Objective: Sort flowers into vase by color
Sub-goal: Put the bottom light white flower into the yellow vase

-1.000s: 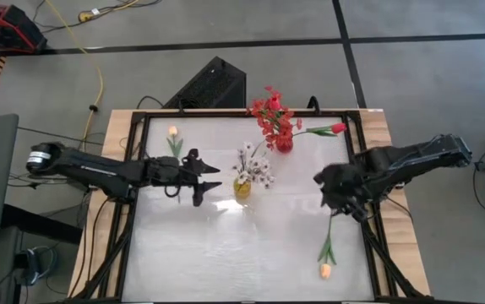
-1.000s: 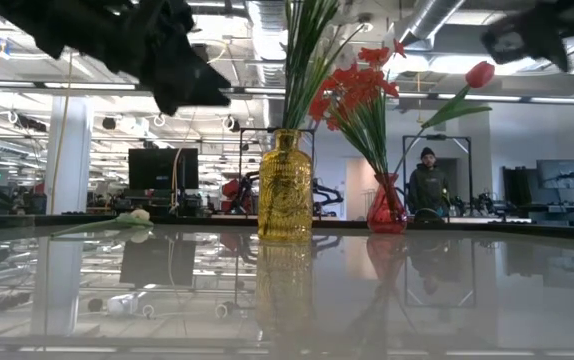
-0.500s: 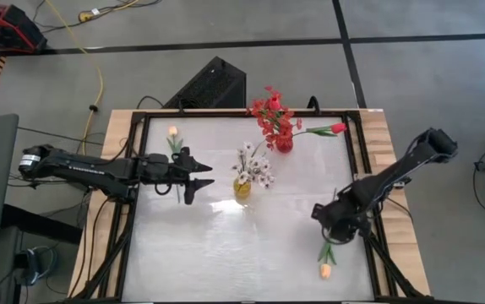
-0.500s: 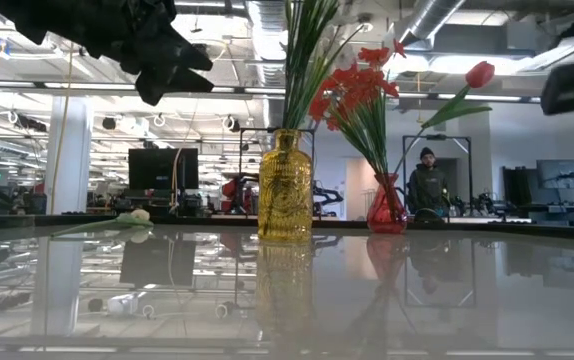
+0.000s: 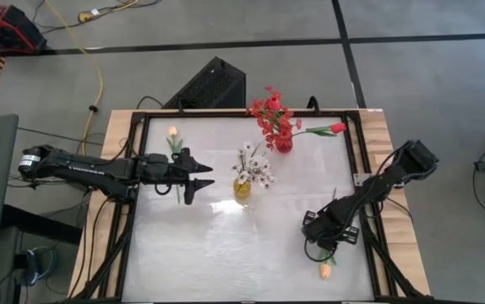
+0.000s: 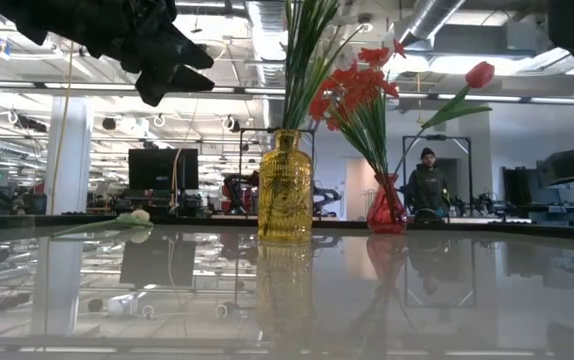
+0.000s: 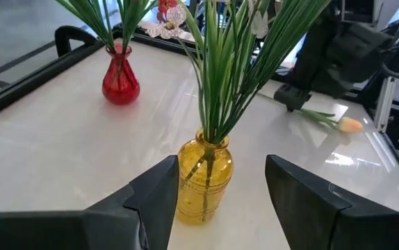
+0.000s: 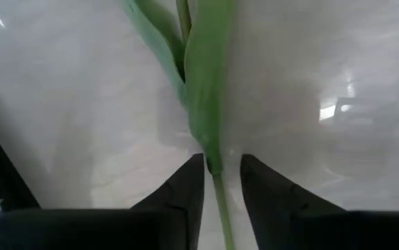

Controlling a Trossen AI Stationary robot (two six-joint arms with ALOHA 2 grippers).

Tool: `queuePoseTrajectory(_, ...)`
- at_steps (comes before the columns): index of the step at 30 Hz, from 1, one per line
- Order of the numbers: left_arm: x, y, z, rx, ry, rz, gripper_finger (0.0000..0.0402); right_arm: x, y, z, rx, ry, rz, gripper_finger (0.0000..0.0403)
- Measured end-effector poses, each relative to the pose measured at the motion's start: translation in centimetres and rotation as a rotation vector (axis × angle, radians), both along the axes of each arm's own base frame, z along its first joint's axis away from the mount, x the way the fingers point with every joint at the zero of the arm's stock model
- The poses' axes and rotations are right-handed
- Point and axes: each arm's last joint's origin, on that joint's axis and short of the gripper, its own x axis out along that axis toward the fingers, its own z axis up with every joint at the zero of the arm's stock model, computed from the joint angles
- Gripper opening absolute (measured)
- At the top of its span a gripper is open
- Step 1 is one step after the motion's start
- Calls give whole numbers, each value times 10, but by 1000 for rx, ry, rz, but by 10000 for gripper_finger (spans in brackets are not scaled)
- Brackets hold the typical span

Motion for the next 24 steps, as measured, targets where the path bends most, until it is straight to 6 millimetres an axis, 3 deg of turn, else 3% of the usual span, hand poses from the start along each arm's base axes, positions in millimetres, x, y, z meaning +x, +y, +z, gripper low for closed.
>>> queuePoseTrajectory(5, 0, -2, 1, -39, -19, -35, 203, -2, 3, -3, -23, 1, 6, 80)
queuePoseTrajectory(10, 0, -7, 2, -45, -25, -70, 203, -7, -4, 22, 49, -74, -42, 15)
queuePoseTrajectory(17, 2, -19, 12, -67, -125, -189, 203, -10, -29, 95, 229, -269, -328, 32)
queuePoseTrajectory(24, 1, -37, 33, -79, -345, -306, 203, 1, -61, 179, 671, -754, -658, 14)
